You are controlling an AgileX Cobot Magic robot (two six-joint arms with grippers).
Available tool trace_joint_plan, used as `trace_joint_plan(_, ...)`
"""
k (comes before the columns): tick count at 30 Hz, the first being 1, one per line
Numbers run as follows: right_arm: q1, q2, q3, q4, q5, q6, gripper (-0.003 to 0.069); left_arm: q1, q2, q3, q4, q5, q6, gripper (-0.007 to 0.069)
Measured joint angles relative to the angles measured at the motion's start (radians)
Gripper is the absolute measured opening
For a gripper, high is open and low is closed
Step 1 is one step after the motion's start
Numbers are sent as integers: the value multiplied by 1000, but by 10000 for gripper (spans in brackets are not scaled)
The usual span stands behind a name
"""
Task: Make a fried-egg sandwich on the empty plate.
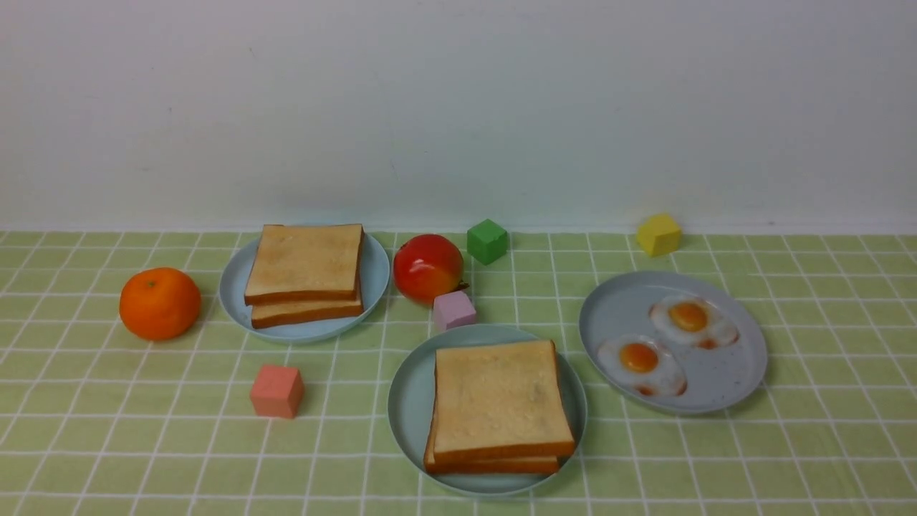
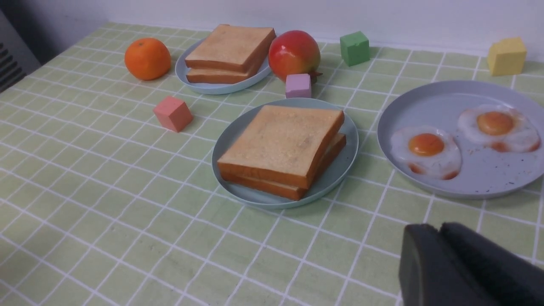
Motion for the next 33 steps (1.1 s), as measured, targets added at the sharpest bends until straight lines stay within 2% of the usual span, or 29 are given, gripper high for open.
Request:
trace_joint_plan(9,-23,-1,0,1,0,0,83,0,0,0,0,0,0,5)
trace_joint_plan(13,-149,-35,1,10,-1,-14,83,0,0,0,0,0,0,8)
trace_joint_plan(15,-245,-63,21,40,-27,-49,85,0,0,0,0,0,0,10)
trace_joint_plan(17,-350,-103,80,107,-90,-111,85,0,0,0,0,0,0,12)
trace_joint_plan(19,-403,-129,131,152,-138,-157,85,0,0,0,0,0,0,14)
trace_joint_plan(20,-492,-165,217,234,-202,-221,85,0,0,0,0,0,0,17)
trace_joint_plan(21,-533,-184,271,276,-248,-269,87,0,0,0,0,0,0,18)
trace_joint_plan(25,-567,-216,368,312,-288,-335,92,0,0,0,0,0,0,20)
trace_joint_plan(28,-589,-227,446,270,-289,-365,96,0,0,0,0,0,0,22)
trace_joint_plan(33,-656,-227,449,231,-270,-365,101,0,0,0,0,0,0,22)
